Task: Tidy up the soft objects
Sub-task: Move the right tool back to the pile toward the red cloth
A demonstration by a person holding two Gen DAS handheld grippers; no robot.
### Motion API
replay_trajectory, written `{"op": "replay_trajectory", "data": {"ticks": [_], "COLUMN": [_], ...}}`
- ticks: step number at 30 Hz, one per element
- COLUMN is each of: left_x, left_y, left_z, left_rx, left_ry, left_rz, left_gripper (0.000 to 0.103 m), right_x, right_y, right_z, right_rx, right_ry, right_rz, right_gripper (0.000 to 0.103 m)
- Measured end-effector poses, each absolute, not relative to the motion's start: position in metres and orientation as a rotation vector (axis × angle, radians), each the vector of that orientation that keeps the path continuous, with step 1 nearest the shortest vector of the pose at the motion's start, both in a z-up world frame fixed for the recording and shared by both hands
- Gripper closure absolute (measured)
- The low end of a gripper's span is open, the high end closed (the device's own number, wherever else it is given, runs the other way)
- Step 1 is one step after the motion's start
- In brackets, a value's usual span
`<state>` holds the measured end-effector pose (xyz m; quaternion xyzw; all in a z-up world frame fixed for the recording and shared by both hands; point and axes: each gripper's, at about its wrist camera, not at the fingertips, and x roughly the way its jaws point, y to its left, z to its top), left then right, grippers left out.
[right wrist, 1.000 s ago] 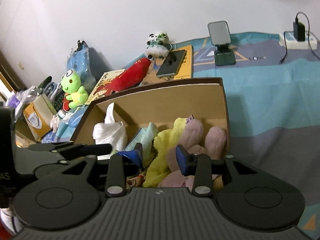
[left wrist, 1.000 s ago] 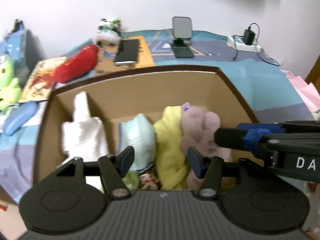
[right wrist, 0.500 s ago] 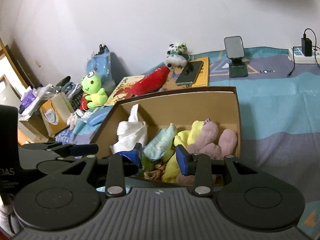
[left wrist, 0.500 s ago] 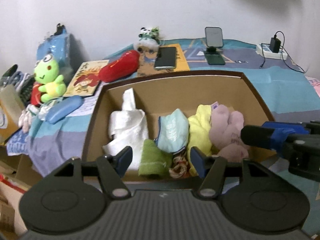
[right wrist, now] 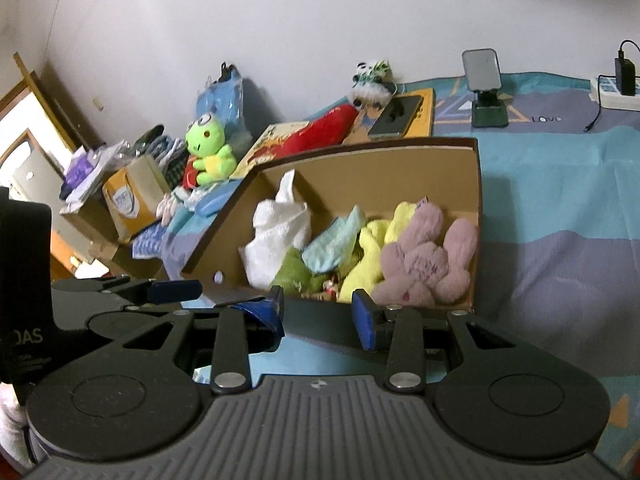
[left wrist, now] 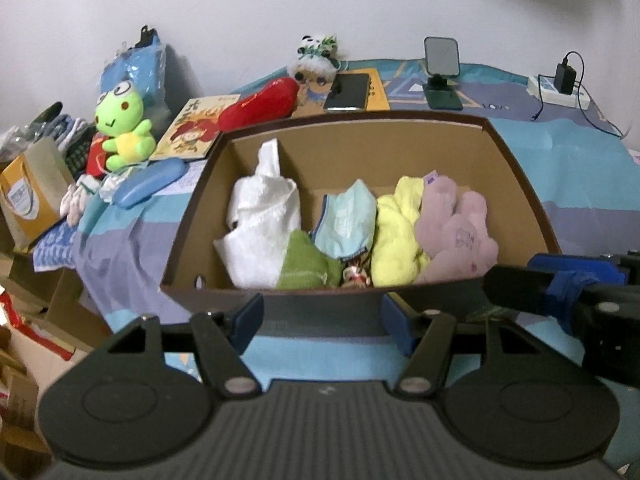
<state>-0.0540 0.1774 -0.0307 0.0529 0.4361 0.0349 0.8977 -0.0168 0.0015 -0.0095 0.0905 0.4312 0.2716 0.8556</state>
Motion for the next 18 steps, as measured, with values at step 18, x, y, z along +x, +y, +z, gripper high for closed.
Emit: {"op": "replay_trajectory", "data": {"ticks": [18], "left_x": [-0.078], "left_y": [0.119], "left_z": [-0.073], "left_rx": [0.123], "left_ry": [1.029], "left_rz": [0.045], "left_gripper": [0.038], "right_x": [-0.036], "right_y": [-0.053], "right_z": [-0.04], "right_rx": [0.196], "right_ry": [1.033], "right_rz": [0.543], "right_gripper": [0.082]}}
